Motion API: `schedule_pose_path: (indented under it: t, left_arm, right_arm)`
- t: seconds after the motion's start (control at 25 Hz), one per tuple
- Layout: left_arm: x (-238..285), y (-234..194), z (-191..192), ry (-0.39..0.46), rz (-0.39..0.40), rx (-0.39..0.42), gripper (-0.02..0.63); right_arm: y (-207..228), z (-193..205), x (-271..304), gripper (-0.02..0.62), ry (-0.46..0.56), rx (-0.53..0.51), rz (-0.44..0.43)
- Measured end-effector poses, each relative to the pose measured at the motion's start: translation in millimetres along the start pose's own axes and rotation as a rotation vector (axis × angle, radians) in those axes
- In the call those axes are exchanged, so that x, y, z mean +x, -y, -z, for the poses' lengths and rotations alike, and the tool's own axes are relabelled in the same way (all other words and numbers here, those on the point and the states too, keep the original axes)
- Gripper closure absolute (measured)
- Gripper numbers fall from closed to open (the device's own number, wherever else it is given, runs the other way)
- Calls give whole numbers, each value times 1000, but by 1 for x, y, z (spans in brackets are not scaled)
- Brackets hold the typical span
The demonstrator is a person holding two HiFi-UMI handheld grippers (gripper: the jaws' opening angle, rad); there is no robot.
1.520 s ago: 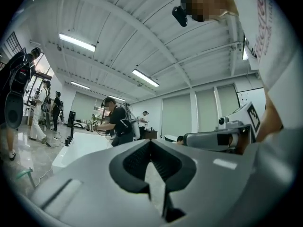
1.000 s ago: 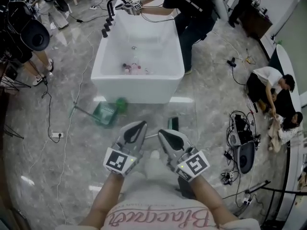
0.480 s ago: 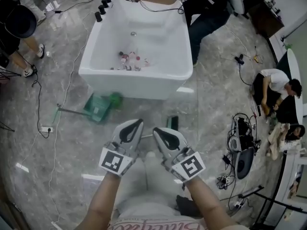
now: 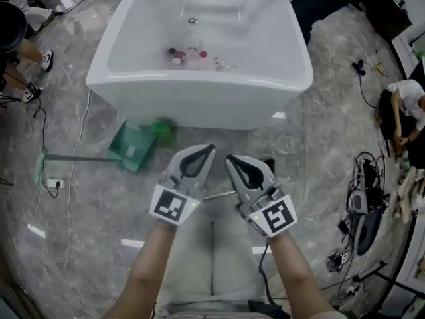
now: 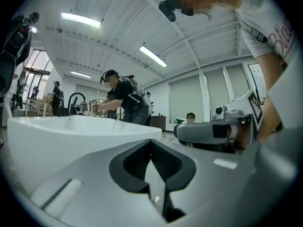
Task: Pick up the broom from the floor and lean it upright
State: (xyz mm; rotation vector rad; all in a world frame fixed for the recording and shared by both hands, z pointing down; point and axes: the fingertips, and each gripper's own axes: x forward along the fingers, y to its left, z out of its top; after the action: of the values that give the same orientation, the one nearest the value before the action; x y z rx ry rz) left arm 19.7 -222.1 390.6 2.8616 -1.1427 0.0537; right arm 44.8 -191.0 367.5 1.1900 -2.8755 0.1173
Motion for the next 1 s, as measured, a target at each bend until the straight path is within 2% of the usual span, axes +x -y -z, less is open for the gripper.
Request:
schedule_pose_path:
  t: [0.12, 0.2, 0.32, 0.48, 0.56, 0.68, 0.84, 0.92, 1.0]
  left_arm:
    - [20, -5, 62, -6, 31, 12, 606]
    - [32, -4, 93, -10, 77, 49, 606]
    - [45, -2, 125, -9, 144, 105, 606]
    - [54, -10, 154, 0, 187, 91, 606]
    - [54, -13, 172, -23, 192, 66, 606]
    - [49, -20, 203, -49, 186, 28, 606]
    - [32, -25, 246, -117, 174, 15, 606]
    - [25, -26, 261, -138, 166, 2, 606]
    - [18, -29, 272, -146, 154, -12, 606]
  right_arm:
    - [11, 61, 16, 594, -13, -42, -28]
    - [18, 94, 24, 594, -10, -53, -48]
    - [29, 135, 28, 594, -25, -51, -70]
    - [38, 185, 31, 592, -102, -116, -140]
    - [38, 220, 29, 592, -191, -108, -186]
    - [27, 292, 27, 592, -391, -74, -277]
    - [-18, 400, 12, 592, -689, -64, -464]
    - [-38, 439, 1, 592, -800, -45, -536]
    - [-56, 468, -10, 558, -888, -34, -597]
